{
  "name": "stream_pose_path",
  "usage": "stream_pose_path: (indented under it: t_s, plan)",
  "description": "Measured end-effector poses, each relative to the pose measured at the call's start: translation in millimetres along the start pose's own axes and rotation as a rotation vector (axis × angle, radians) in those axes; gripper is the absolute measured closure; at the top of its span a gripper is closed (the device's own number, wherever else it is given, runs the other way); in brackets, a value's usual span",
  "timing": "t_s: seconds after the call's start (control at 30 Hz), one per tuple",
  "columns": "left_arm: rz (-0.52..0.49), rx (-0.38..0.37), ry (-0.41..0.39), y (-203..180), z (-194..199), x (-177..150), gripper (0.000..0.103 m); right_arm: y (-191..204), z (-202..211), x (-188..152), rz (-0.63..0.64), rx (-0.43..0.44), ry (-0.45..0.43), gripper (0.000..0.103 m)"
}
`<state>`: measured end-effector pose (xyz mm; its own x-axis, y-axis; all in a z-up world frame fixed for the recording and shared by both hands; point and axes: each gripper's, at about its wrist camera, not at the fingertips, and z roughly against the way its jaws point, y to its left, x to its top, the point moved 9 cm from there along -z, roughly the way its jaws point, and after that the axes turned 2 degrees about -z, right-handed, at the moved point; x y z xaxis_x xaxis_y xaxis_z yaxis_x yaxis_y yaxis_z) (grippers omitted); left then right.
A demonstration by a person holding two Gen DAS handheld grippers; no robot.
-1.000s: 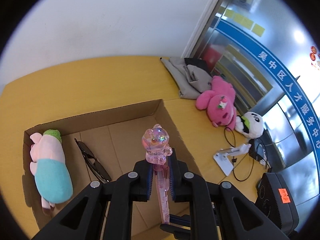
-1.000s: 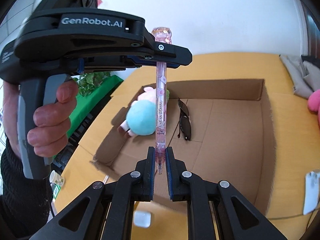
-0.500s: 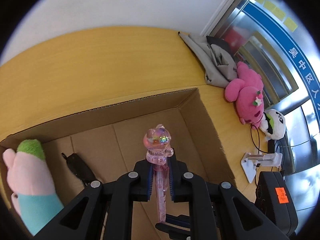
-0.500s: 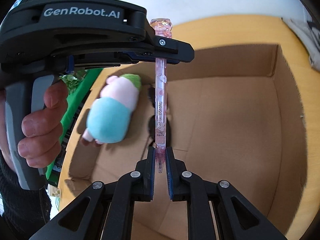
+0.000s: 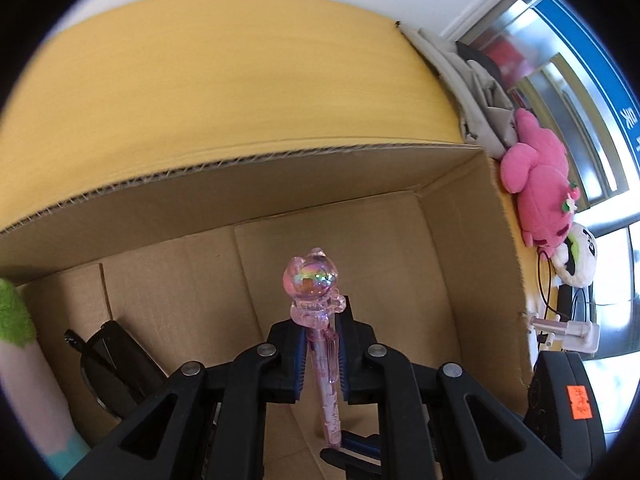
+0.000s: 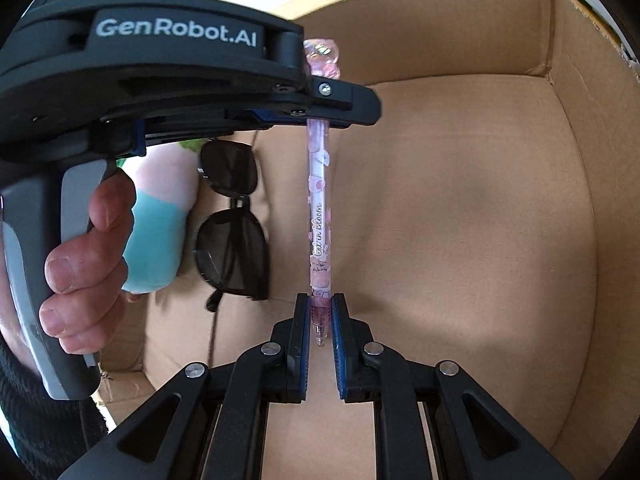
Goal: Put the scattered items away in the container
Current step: 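Lift the pink pen with both grippers and carry it over the box, then open both grippers to drop the pink pen into the box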
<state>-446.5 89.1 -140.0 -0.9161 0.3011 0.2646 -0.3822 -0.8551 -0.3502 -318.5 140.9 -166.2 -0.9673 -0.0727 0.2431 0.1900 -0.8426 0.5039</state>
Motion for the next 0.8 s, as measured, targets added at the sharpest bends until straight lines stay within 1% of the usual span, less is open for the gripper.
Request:
stream_pose_path:
  t_s: [0.07,0.17,0.27,0.43,0.53,0.57,0.63,0.67,0.7,0.77,0.8]
  plan:
    - [0.010,0.013,0.008,5.9,-6.7,0.2,0.090,-0.8,-0.9,0.1,-0.008,-0.002,0.008,0.092]
    - [0.040,-0.005,0.024,13.7,-15.2,-0.1,0.090,-1.3,0.0,1.0,-0.019,-0.005,0.021,0.092]
    - [0.034,-0.010,0.022,14.6,-17.7,1.2,0.090,-2.0,0.8,2.2,-0.026,-0.011,0.029,0.092]
    - [0.034,0.000,0.019,14.3,-18.5,3.0,0.089,-3.2,2.7,3.6,-0.044,-0.004,0.029,0.092]
    - [0.031,0.032,0.017,16.0,-16.7,2.3,0.088,-4.3,4.9,3.9,-0.045,-0.004,0.024,0.091]
    - [0.028,0.033,0.016,15.3,-15.5,2.4,0.088,-4.8,5.6,4.0,-0.048,-0.003,0.022,0.091]
    - [0.030,0.022,0.014,14.6,-12.9,1.9,0.084,-6.7,7.7,5.3,-0.062,-0.002,0.015,0.090]
    - [0.026,0.025,0.011,14.2,-11.3,1.6,0.080,-7.4,8.5,6.1,-0.067,-0.001,0.011,0.089]
    - [0.021,0.032,0.009,14.3,-10.8,1.2,0.072,-8.0,9.2,6.4,-0.073,0.001,0.009,0.089]
    - [0.013,0.059,0.001,16.1,-7.7,0.3,0.062,-7.9,10.0,5.5,-0.080,0.008,0.007,0.089]
    - [0.013,0.063,-0.005,16.5,-5.2,-0.1,0.061,-7.1,10.4,4.8,-0.081,0.013,0.006,0.086]
